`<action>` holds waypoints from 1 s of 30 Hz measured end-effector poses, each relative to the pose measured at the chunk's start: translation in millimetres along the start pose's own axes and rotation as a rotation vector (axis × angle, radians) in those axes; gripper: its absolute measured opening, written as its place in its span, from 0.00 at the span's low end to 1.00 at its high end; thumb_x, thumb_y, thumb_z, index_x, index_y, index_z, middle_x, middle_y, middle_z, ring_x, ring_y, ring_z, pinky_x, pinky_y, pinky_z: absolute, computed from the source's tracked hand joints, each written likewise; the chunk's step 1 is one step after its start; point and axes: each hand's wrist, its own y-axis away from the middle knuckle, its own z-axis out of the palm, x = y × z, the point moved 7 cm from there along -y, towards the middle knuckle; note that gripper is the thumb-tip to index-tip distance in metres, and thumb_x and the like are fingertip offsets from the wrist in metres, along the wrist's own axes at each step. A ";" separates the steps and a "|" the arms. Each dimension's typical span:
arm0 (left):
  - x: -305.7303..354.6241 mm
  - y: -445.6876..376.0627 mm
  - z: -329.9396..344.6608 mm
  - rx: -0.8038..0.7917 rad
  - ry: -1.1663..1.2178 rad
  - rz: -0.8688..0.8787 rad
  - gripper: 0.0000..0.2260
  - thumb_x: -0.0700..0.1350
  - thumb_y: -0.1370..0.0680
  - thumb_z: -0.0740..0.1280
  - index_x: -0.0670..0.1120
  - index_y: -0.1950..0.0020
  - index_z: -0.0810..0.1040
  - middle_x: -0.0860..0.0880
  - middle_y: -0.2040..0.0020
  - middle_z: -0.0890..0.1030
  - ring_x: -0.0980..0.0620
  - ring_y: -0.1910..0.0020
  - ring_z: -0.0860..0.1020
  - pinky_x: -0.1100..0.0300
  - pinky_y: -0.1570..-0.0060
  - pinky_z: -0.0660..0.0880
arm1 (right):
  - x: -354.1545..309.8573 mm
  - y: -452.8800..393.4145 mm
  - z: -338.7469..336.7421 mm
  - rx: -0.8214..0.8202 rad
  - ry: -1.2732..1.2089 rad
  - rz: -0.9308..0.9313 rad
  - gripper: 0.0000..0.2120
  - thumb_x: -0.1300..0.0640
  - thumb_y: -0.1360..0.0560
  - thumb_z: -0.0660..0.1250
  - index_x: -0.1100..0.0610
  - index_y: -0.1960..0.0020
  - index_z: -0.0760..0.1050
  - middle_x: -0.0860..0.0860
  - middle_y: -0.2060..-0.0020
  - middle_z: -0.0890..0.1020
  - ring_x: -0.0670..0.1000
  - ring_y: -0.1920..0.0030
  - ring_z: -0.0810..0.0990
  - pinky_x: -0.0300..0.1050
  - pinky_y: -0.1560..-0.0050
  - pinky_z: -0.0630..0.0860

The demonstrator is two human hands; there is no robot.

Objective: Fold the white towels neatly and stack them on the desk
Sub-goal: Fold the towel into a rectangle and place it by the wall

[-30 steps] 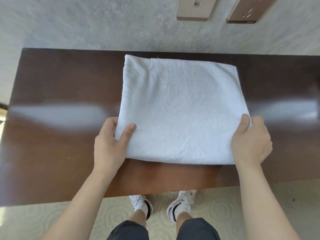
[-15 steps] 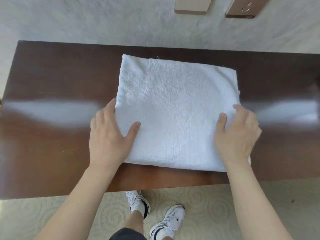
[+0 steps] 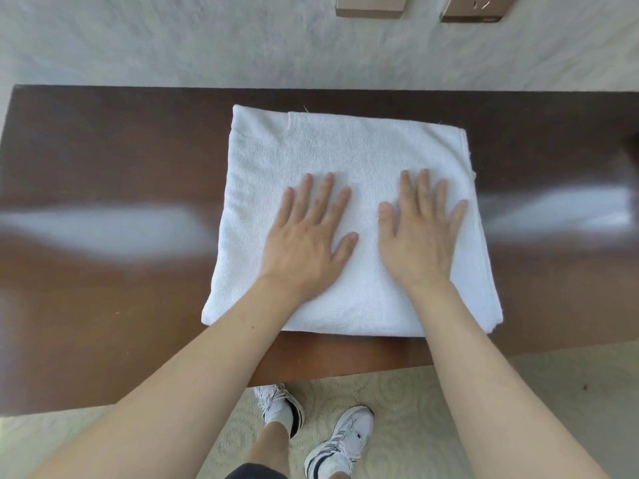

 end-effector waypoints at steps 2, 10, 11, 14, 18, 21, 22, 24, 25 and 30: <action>10.7 3.2 2.9 -0.017 -0.029 0.097 0.29 0.62 0.16 0.44 0.54 0.17 0.46 0.50 0.17 0.44 0.47 0.19 0.40 0.47 0.21 0.39 | -27.7 12.7 7.0 -0.007 -0.007 -0.160 0.28 0.42 0.16 0.39 0.46 0.18 0.48 0.51 0.18 0.48 0.54 0.19 0.42 0.58 0.21 0.38; -46.1 51.0 -11.5 0.044 0.022 0.104 0.26 0.58 0.16 0.50 0.51 0.19 0.60 0.48 0.18 0.57 0.45 0.19 0.52 0.48 0.21 0.48 | 46.5 26.2 -0.3 -0.018 0.047 0.006 0.31 0.38 0.17 0.40 0.47 0.17 0.45 0.53 0.18 0.46 0.54 0.19 0.41 0.61 0.21 0.39; -35.8 57.7 -11.6 0.044 0.044 0.195 0.25 0.56 0.16 0.52 0.50 0.21 0.65 0.47 0.20 0.61 0.45 0.20 0.55 0.47 0.21 0.51 | 40.7 33.3 -1.8 -0.026 0.019 -0.054 0.31 0.38 0.18 0.40 0.48 0.17 0.47 0.53 0.18 0.48 0.54 0.19 0.42 0.61 0.21 0.38; -6.1 79.2 -6.1 0.025 0.084 0.371 0.22 0.57 0.16 0.54 0.53 0.24 0.71 0.49 0.21 0.64 0.48 0.20 0.58 0.47 0.22 0.57 | 4.1 68.6 3.8 -0.107 -0.079 -0.377 0.31 0.36 0.18 0.42 0.47 0.18 0.52 0.52 0.18 0.51 0.54 0.18 0.44 0.57 0.20 0.39; 0.5 107.1 5.5 0.056 -0.009 0.403 0.26 0.61 0.17 0.57 0.54 0.21 0.64 0.50 0.20 0.61 0.48 0.20 0.57 0.47 0.23 0.58 | -7.6 113.0 18.7 -0.078 -0.061 -0.590 0.33 0.34 0.19 0.51 0.50 0.19 0.56 0.52 0.19 0.54 0.53 0.18 0.46 0.60 0.20 0.45; 0.5 112.2 7.0 0.109 -0.054 0.387 0.26 0.61 0.18 0.59 0.54 0.21 0.65 0.50 0.21 0.63 0.48 0.21 0.61 0.49 0.24 0.61 | -1.8 118.2 21.7 0.001 -0.031 -0.652 0.36 0.35 0.21 0.60 0.52 0.19 0.59 0.52 0.19 0.57 0.55 0.19 0.51 0.61 0.21 0.50; 1.4 110.2 5.6 0.131 -0.039 0.375 0.25 0.61 0.18 0.59 0.54 0.22 0.67 0.51 0.22 0.66 0.48 0.22 0.63 0.49 0.25 0.62 | -1.5 117.4 21.7 0.019 -0.029 -0.666 0.36 0.36 0.21 0.61 0.52 0.20 0.60 0.52 0.20 0.59 0.55 0.19 0.53 0.62 0.21 0.52; 2.0 106.3 4.0 0.157 -0.014 0.361 0.24 0.61 0.19 0.61 0.54 0.24 0.70 0.52 0.24 0.69 0.49 0.24 0.67 0.50 0.26 0.64 | -2.5 116.2 21.5 0.049 -0.035 -0.687 0.33 0.40 0.21 0.61 0.52 0.20 0.62 0.53 0.21 0.62 0.57 0.20 0.57 0.63 0.22 0.55; 2.1 105.9 3.3 0.163 -0.007 0.360 0.25 0.61 0.20 0.62 0.53 0.25 0.71 0.52 0.24 0.70 0.49 0.25 0.68 0.50 0.27 0.65 | -3.3 116.2 20.2 0.063 -0.052 -0.692 0.31 0.41 0.21 0.60 0.53 0.21 0.64 0.53 0.22 0.64 0.57 0.21 0.59 0.63 0.23 0.56; 1.6 94.4 -13.4 0.203 0.110 0.299 0.27 0.61 0.25 0.71 0.50 0.30 0.76 0.53 0.36 0.81 0.50 0.34 0.78 0.51 0.38 0.74 | -8.1 95.0 -6.2 0.027 -0.224 -0.624 0.26 0.38 0.23 0.60 0.54 0.36 0.79 0.51 0.36 0.82 0.55 0.31 0.76 0.54 0.29 0.66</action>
